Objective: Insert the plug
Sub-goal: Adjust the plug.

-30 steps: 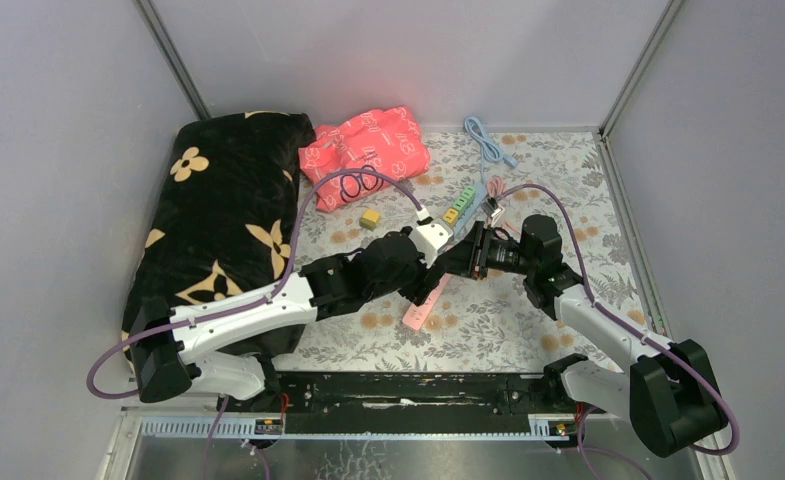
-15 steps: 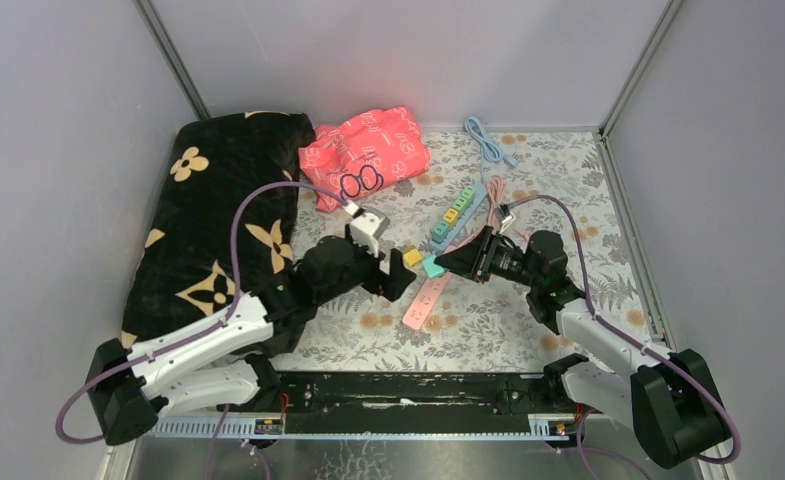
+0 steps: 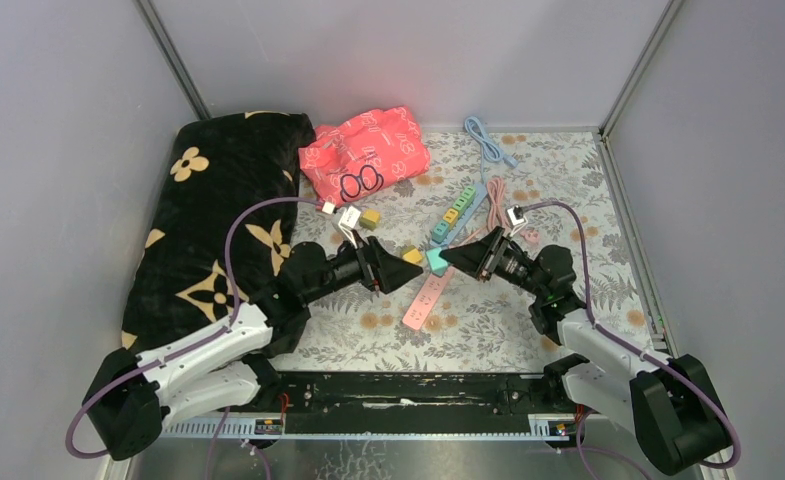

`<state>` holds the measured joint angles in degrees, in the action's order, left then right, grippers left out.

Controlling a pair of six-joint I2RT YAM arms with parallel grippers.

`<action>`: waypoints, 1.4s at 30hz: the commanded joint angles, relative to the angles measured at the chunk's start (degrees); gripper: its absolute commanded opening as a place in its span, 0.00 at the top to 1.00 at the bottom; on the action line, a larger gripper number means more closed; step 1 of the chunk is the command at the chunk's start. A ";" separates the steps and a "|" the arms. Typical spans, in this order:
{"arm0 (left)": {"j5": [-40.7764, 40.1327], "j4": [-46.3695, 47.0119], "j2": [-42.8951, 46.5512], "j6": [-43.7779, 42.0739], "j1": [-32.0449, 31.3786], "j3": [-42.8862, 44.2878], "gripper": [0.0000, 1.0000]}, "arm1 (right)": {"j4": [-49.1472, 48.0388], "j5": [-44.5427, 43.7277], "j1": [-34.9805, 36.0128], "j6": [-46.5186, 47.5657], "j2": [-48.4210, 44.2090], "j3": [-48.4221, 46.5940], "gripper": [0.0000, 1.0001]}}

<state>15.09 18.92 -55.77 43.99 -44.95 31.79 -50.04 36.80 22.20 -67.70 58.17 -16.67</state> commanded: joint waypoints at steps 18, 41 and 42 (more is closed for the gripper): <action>7.37 31.40 -11.16 20.39 4.52 -0.87 0.23 | -36.46 -5.07 1.27 -13.26 13.13 -0.47 0.84; 6.69 30.20 -14.66 22.35 5.47 0.92 0.52 | -39.98 -6.10 5.01 -12.61 17.03 -1.48 0.84; 6.80 30.40 -14.64 22.49 5.43 0.83 0.53 | -39.54 -6.20 5.04 -12.35 16.92 -1.52 0.84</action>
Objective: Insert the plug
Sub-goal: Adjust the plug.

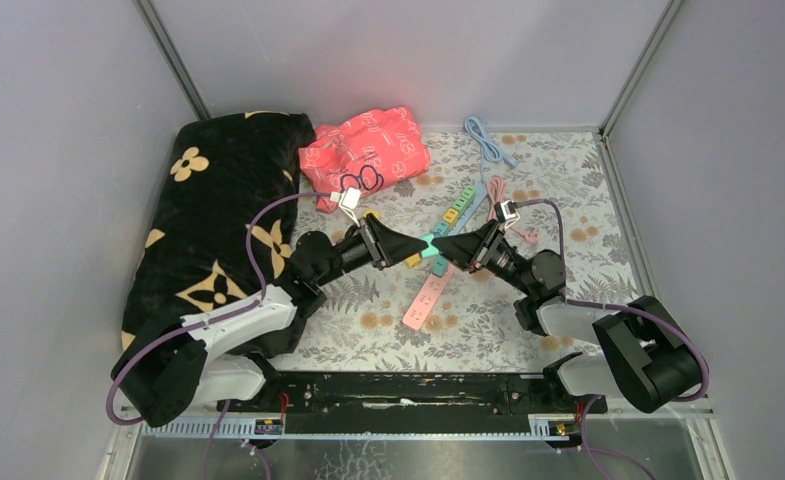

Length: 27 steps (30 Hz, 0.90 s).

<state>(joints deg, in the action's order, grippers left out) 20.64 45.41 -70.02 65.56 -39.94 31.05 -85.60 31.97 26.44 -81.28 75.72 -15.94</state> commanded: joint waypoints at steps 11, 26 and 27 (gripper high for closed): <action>1.98 4.57 -0.12 1.80 0.38 0.90 0.80 | -1.28 -1.78 1.43 3.96 -1.82 -1.90 0.80; -2.68 -19.91 7.77 -10.65 0.61 4.76 1.00 | 15.40 -3.74 1.34 14.15 -10.24 -0.67 0.32; -3.24 -23.14 8.13 -12.25 0.74 5.72 1.00 | 18.42 -3.77 1.38 15.39 -11.05 -0.79 0.28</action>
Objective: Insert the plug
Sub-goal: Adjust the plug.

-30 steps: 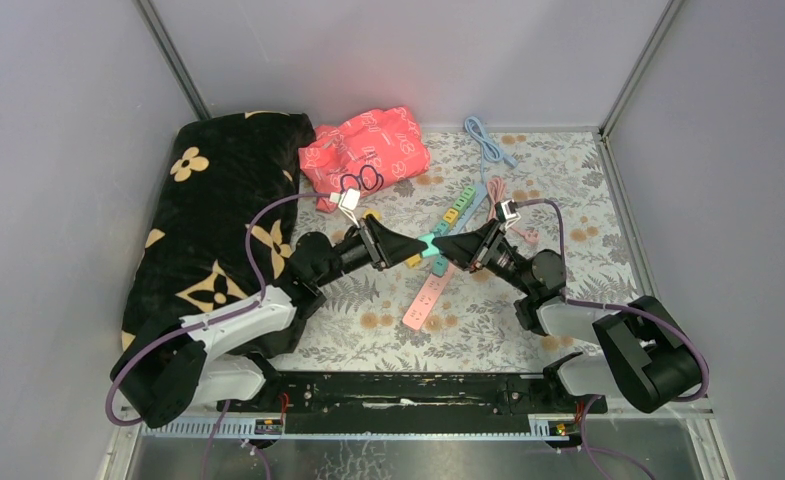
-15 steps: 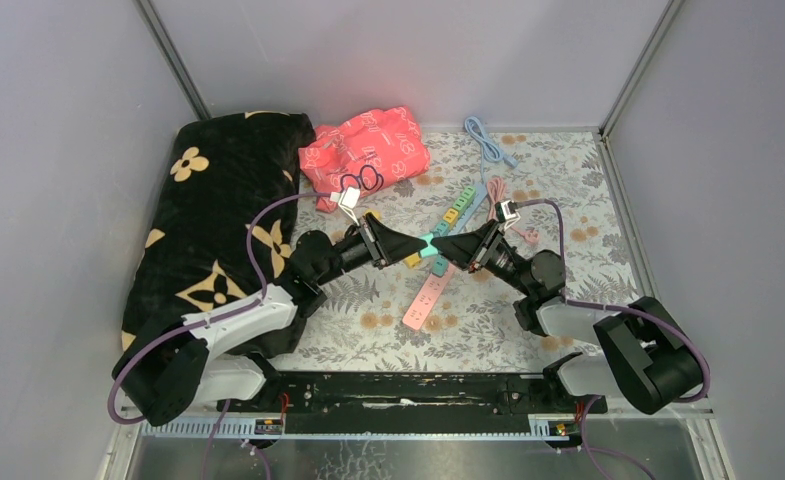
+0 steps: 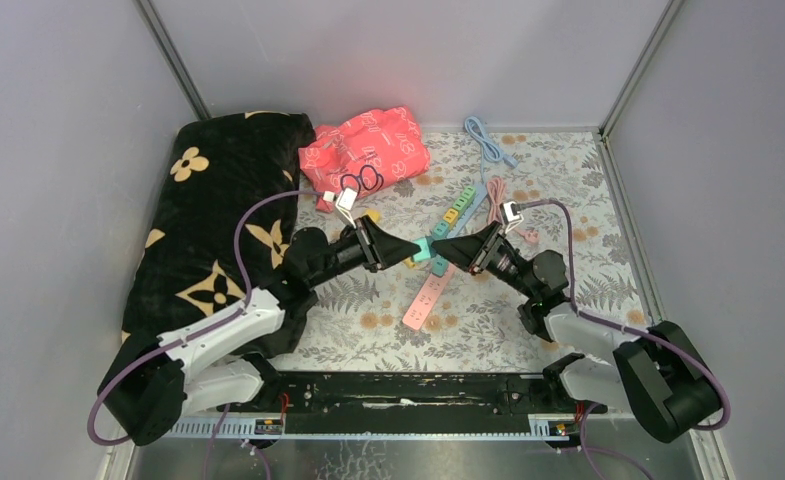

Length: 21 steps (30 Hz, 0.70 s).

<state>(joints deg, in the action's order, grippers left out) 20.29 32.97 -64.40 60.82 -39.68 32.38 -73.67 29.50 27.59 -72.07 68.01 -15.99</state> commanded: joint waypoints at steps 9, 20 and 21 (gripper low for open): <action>-6.38 -40.31 0.84 -22.21 0.40 16.95 1.00 | 28.74 -5.32 0.19 17.37 -11.22 -1.96 0.24; -7.19 -59.60 -7.15 -31.10 0.24 28.78 1.00 | 42.38 -11.14 0.25 22.38 -14.63 -1.93 0.26; -7.47 -60.63 -7.87 -31.64 0.14 29.62 1.00 | 42.80 -11.64 0.23 22.33 -14.53 -1.63 0.27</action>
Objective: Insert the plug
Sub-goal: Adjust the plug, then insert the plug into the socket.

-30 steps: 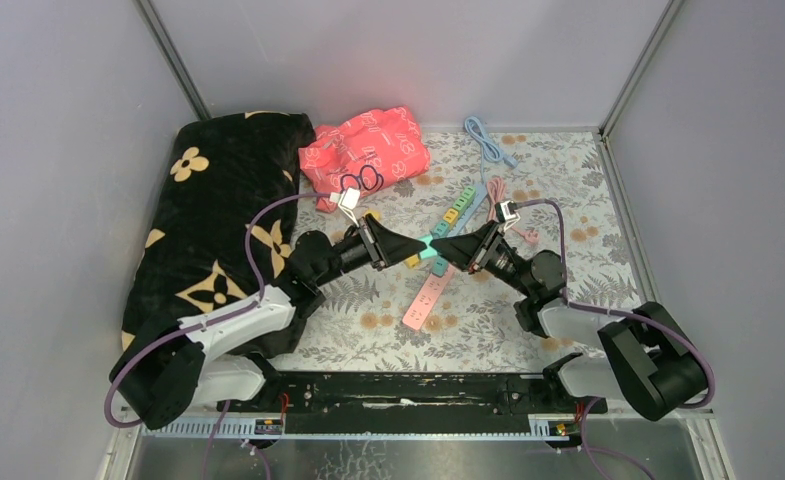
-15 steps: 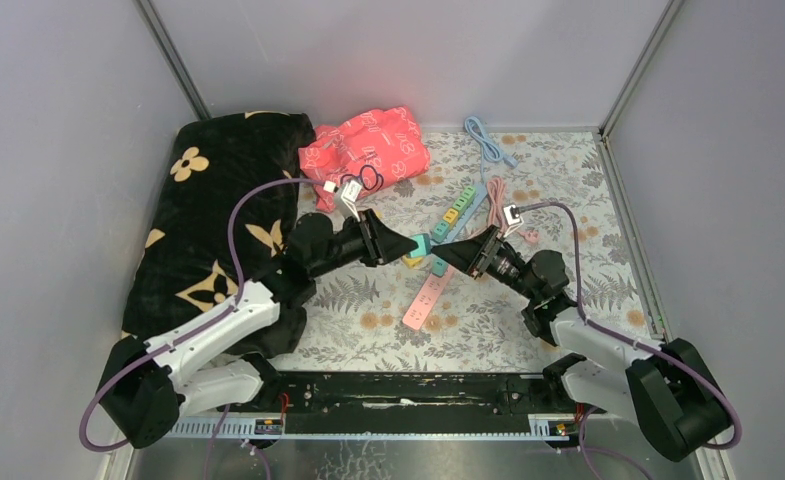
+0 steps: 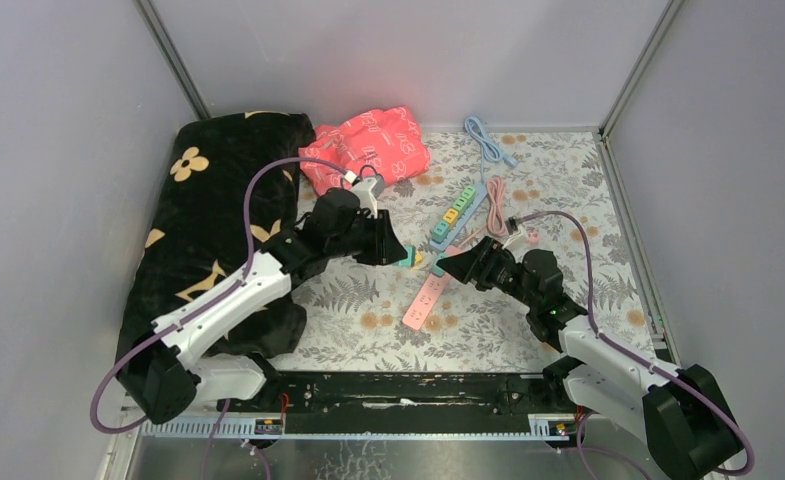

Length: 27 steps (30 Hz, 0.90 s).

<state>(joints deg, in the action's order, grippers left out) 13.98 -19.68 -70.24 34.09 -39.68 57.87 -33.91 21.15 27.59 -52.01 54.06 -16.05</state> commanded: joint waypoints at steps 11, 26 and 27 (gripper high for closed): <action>-8.93 -15.95 -13.40 -8.73 -6.72 13.46 1.00 | 9.55 -9.59 0.28 1.38 3.34 -0.17 0.34; -10.79 -19.92 -25.20 -11.11 -9.84 21.55 1.00 | 3.15 -7.58 0.28 -1.19 15.15 0.92 0.45; -10.95 -20.07 -25.76 -11.11 -9.91 21.87 1.00 | 2.24 -7.08 0.31 -1.41 16.05 0.88 0.45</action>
<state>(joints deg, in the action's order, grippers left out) 4.78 -38.17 -94.32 24.64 -49.08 76.99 -26.63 14.04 27.59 -52.56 67.61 -15.25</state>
